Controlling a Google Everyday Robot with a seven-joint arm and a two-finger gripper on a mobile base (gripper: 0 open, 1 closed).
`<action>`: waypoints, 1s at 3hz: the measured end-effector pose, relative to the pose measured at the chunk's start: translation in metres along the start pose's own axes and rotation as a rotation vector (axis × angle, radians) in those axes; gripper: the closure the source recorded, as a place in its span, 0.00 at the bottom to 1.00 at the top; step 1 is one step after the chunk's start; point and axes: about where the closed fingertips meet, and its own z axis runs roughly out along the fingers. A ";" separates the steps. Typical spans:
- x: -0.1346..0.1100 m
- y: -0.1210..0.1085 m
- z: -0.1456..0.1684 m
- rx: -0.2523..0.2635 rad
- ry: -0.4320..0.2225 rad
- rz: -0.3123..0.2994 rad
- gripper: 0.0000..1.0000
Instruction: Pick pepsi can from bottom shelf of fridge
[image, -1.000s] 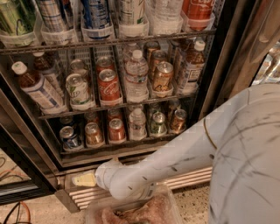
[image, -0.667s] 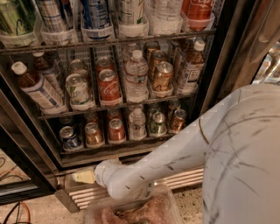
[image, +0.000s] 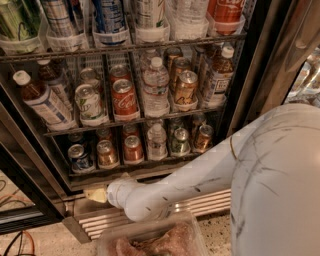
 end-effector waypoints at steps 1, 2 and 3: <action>-0.015 0.013 0.010 -0.069 -0.019 -0.042 0.14; -0.030 0.030 0.017 -0.134 -0.030 -0.097 0.20; -0.040 0.044 0.022 -0.168 -0.034 -0.152 0.20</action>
Offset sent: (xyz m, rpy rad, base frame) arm 0.0122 0.0601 0.0380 0.0518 -0.1029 0.2485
